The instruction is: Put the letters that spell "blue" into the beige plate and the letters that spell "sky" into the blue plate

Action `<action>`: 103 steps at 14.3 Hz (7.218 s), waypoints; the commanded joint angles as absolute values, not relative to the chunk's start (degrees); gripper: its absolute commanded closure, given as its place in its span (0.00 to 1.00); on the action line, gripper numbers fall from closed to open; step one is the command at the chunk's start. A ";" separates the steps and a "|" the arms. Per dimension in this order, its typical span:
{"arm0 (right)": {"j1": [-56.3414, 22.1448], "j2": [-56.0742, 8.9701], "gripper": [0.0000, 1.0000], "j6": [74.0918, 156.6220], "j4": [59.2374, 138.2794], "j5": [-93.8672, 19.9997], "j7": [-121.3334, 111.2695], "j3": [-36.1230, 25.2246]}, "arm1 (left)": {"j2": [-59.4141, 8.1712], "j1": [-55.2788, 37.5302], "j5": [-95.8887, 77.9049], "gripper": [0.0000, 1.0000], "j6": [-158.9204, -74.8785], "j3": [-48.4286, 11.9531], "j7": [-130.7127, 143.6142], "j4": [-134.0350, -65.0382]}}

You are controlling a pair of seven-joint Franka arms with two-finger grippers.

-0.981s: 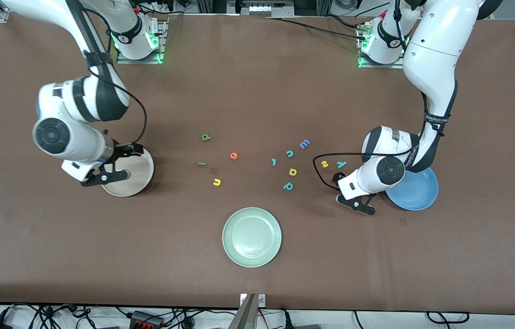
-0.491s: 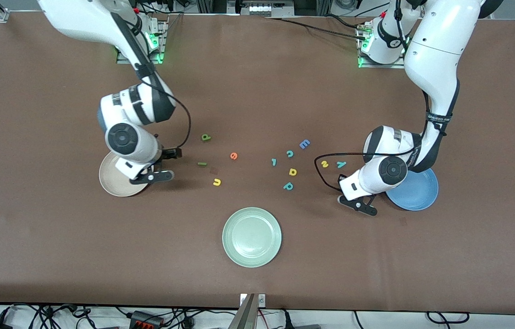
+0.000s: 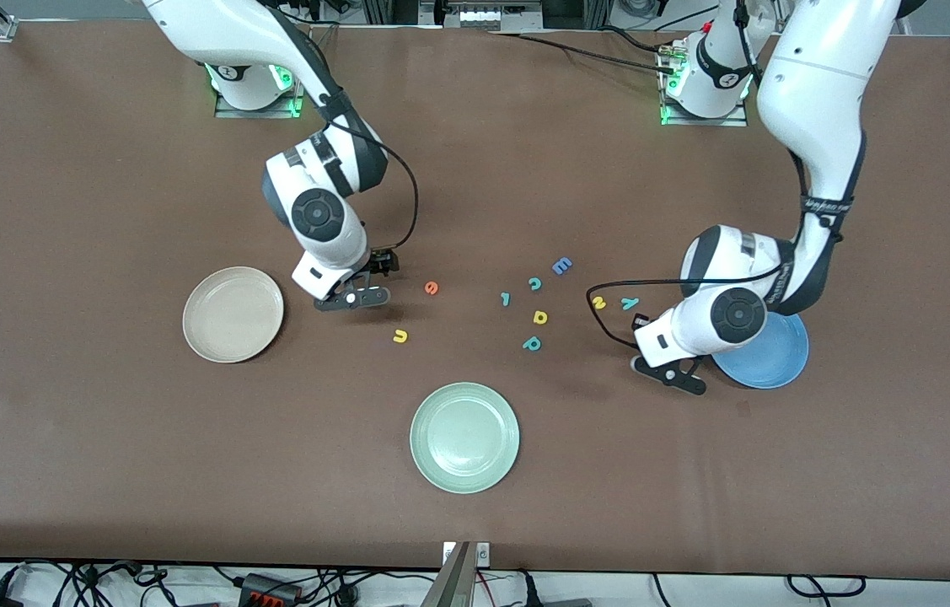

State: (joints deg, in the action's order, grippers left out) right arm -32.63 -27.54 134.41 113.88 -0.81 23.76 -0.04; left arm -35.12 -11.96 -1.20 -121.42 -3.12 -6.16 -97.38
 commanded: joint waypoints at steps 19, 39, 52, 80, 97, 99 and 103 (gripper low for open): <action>-34.45 -27.68 0.26 138.96 120.23 -1.49 25.75 2.64 | -31.02 -8.95 8.88 0.00 -116.80 -14.33 27.80 -100.81; -15.93 -22.58 0.91 132.45 114.27 -0.36 15.05 0.18 | -29.53 -4.66 8.88 0.34 -140.01 -16.00 36.91 -118.92; -14.57 -25.66 0.00 132.01 109.17 3.96 9.30 1.76 | -24.10 -4.22 8.96 0.85 -131.97 -15.73 34.81 -116.64; -39.73 -40.69 0.52 140.98 98.88 -1.23 13.80 1.49 | -36.56 2.99 13.97 0.00 -134.56 -29.27 50.26 -109.16; -20.85 -30.50 1.00 118.23 100.10 -1.05 8.89 -2.46 | -33.68 3.25 15.73 0.92 -125.38 -28.48 50.01 -106.37; -18.38 -30.06 1.00 116.90 102.38 -0.97 7.83 -2.55 | -33.22 3.43 18.88 0.92 -115.45 -28.56 46.87 -100.05; -10.83 -30.76 1.00 117.60 103.36 -0.79 1.95 -2.72 | -33.57 10.08 21.27 0.91 -105.73 -28.39 23.47 -93.25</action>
